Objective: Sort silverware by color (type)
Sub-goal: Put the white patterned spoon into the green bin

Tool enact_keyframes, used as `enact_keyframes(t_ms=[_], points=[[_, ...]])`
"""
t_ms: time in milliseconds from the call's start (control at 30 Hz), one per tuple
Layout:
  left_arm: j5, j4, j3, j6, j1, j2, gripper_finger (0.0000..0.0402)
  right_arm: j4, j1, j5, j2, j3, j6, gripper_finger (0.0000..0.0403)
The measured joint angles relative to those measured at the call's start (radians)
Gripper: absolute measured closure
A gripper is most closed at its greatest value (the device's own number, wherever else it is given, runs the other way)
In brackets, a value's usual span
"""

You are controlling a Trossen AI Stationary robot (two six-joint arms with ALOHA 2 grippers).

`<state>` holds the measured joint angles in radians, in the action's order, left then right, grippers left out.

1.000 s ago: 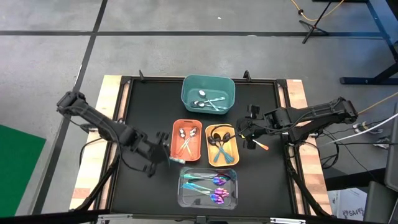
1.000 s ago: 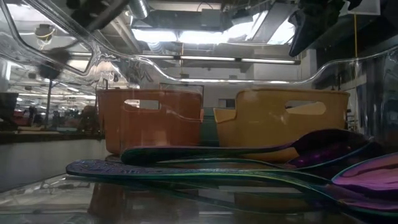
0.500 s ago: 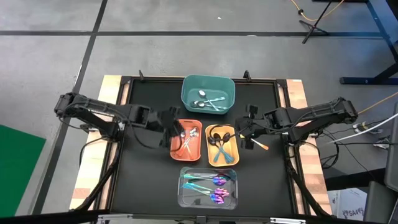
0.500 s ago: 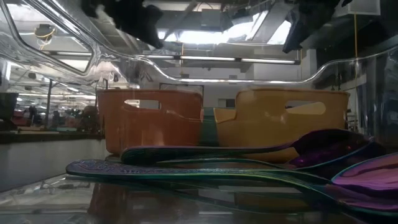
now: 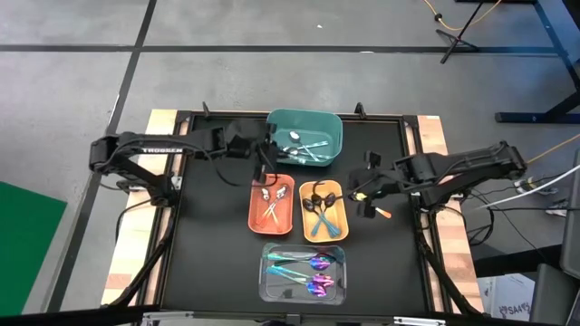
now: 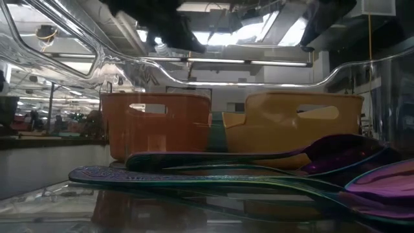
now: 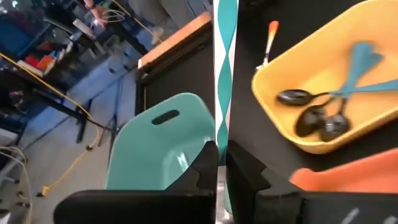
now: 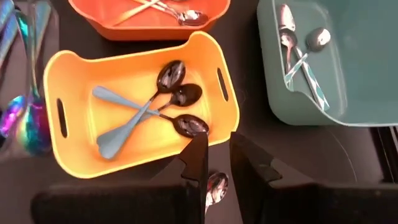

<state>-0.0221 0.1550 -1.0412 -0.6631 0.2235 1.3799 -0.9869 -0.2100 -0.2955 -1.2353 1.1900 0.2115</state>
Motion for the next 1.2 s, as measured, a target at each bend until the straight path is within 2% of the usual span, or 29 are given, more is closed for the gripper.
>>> enact_keyframes(t_ms=[233,500,633,967,1200], points=[[-0.076,-0.170,-0.008,-0.074,0.114,0.130,0.0393,-0.010,0.001,-0.009,0.086,0.000,0.027,0.0345],[-0.077,-0.172,-0.119,-0.072,0.199,0.324,0.0393,-0.009,0.001,-0.010,0.108,0.000,0.027,0.0345],[-0.078,-0.160,-0.152,-0.007,0.220,0.393,0.0393,-0.009,0.001,-0.010,0.103,0.000,0.027,0.0345],[-0.133,-0.062,-0.166,0.109,0.245,0.427,0.0393,-0.009,0.001,-0.011,0.102,0.000,0.024,0.0345],[-0.134,0.025,-0.166,0.113,0.246,0.427,0.0393,-0.008,0.001,-0.011,0.102,0.000,0.023,0.0345]])
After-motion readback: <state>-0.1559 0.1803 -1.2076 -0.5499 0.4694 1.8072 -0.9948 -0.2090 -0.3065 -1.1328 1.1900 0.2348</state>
